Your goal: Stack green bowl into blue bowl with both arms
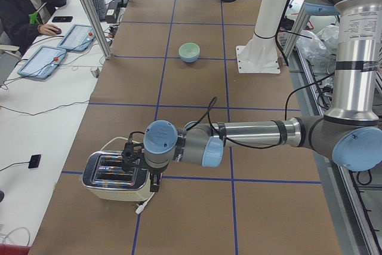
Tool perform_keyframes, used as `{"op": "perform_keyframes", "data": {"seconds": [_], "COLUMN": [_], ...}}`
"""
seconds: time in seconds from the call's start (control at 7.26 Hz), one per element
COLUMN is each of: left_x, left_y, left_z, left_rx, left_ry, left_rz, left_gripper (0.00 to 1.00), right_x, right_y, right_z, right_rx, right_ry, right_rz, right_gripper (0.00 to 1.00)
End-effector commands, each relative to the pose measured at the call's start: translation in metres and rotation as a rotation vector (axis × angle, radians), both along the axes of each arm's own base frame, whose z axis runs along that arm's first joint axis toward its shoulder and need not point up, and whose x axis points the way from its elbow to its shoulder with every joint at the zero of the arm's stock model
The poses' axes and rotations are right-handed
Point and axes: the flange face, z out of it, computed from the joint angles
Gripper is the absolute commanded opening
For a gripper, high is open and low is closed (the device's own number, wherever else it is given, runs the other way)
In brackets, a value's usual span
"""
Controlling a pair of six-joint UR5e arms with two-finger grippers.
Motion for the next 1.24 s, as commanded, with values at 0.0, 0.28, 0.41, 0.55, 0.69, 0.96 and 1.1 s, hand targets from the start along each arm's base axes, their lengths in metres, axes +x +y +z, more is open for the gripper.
{"op": "perform_keyframes", "data": {"seconds": [0.0,0.28,0.41,0.55,0.69,0.96,1.1], "left_x": [0.005,0.028,0.029,0.029,0.029,0.029,0.029], "left_y": [-0.002,-0.007,-0.007,-0.006,-0.006,-0.001,0.000], "left_z": [-0.003,-0.008,-0.010,-0.008,-0.008,-0.002,-0.001], "left_rx": [0.014,0.061,0.069,0.067,0.067,0.055,0.055], "left_ry": [0.013,-0.014,-0.014,-0.014,-0.014,-0.013,-0.013], "left_rz": [0.009,0.087,0.093,0.094,0.095,0.092,0.092], "left_gripper": [0.99,0.99,0.99,0.99,0.99,0.99,0.99], "right_x": [0.106,0.167,0.179,0.191,0.194,0.194,0.194], "right_y": [0.063,0.125,0.144,0.156,0.161,0.159,0.158], "right_z": [0.117,0.183,0.199,0.209,0.214,0.214,0.215], "right_rx": [-0.002,-0.075,-0.102,-0.124,-0.139,-0.146,-0.149], "right_ry": [0.071,0.098,0.094,0.096,0.097,0.086,0.091], "right_rz": [-0.072,-0.027,-0.016,0.009,0.015,0.023,0.027], "right_gripper": [1.00,1.00,1.00,1.00,1.00,1.00,1.00]}}
